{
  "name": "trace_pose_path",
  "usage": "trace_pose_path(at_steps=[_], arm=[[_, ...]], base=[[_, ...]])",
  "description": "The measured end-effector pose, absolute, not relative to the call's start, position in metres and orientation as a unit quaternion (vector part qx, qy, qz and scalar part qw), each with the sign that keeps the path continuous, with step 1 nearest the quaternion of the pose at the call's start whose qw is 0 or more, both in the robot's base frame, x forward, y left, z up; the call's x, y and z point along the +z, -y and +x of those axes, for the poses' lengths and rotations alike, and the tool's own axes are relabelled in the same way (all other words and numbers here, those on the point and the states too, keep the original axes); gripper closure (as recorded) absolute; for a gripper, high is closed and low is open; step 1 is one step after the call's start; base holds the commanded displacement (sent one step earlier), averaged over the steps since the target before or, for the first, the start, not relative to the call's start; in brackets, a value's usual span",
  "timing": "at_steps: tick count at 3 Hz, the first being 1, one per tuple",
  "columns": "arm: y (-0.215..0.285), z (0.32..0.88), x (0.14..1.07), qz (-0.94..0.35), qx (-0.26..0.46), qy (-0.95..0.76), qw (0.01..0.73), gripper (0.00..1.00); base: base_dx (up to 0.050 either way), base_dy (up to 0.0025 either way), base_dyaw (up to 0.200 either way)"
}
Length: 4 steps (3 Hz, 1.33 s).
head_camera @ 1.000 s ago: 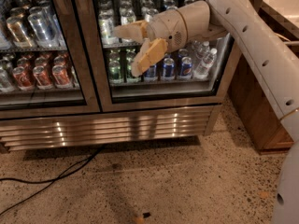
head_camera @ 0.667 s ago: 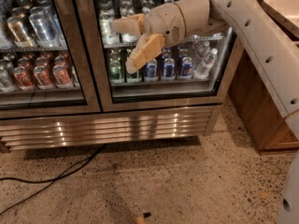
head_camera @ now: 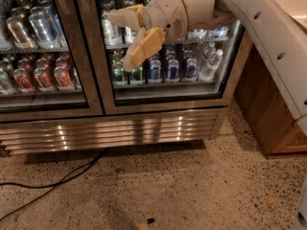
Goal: Open right fridge door
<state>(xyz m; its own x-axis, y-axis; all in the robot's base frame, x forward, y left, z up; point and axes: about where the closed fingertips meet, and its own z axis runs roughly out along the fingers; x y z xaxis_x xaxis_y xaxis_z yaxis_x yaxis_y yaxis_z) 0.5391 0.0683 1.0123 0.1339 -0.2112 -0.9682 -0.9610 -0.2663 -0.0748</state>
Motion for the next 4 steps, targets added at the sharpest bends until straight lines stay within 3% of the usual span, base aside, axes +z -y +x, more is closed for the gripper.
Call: trace_pose_path(at_steps=[2, 4], arm=[[-0.0702, 0.5478, 0.9948, -0.578, 0.616, -0.313, 0.434, 0.0], [-0.0741, 0.5494, 0.9926, -0.576, 0.613, -0.327, 0.43, 0.0]], base=[[0.0, 0.0, 0.0], [0.0, 0.0, 0.0]])
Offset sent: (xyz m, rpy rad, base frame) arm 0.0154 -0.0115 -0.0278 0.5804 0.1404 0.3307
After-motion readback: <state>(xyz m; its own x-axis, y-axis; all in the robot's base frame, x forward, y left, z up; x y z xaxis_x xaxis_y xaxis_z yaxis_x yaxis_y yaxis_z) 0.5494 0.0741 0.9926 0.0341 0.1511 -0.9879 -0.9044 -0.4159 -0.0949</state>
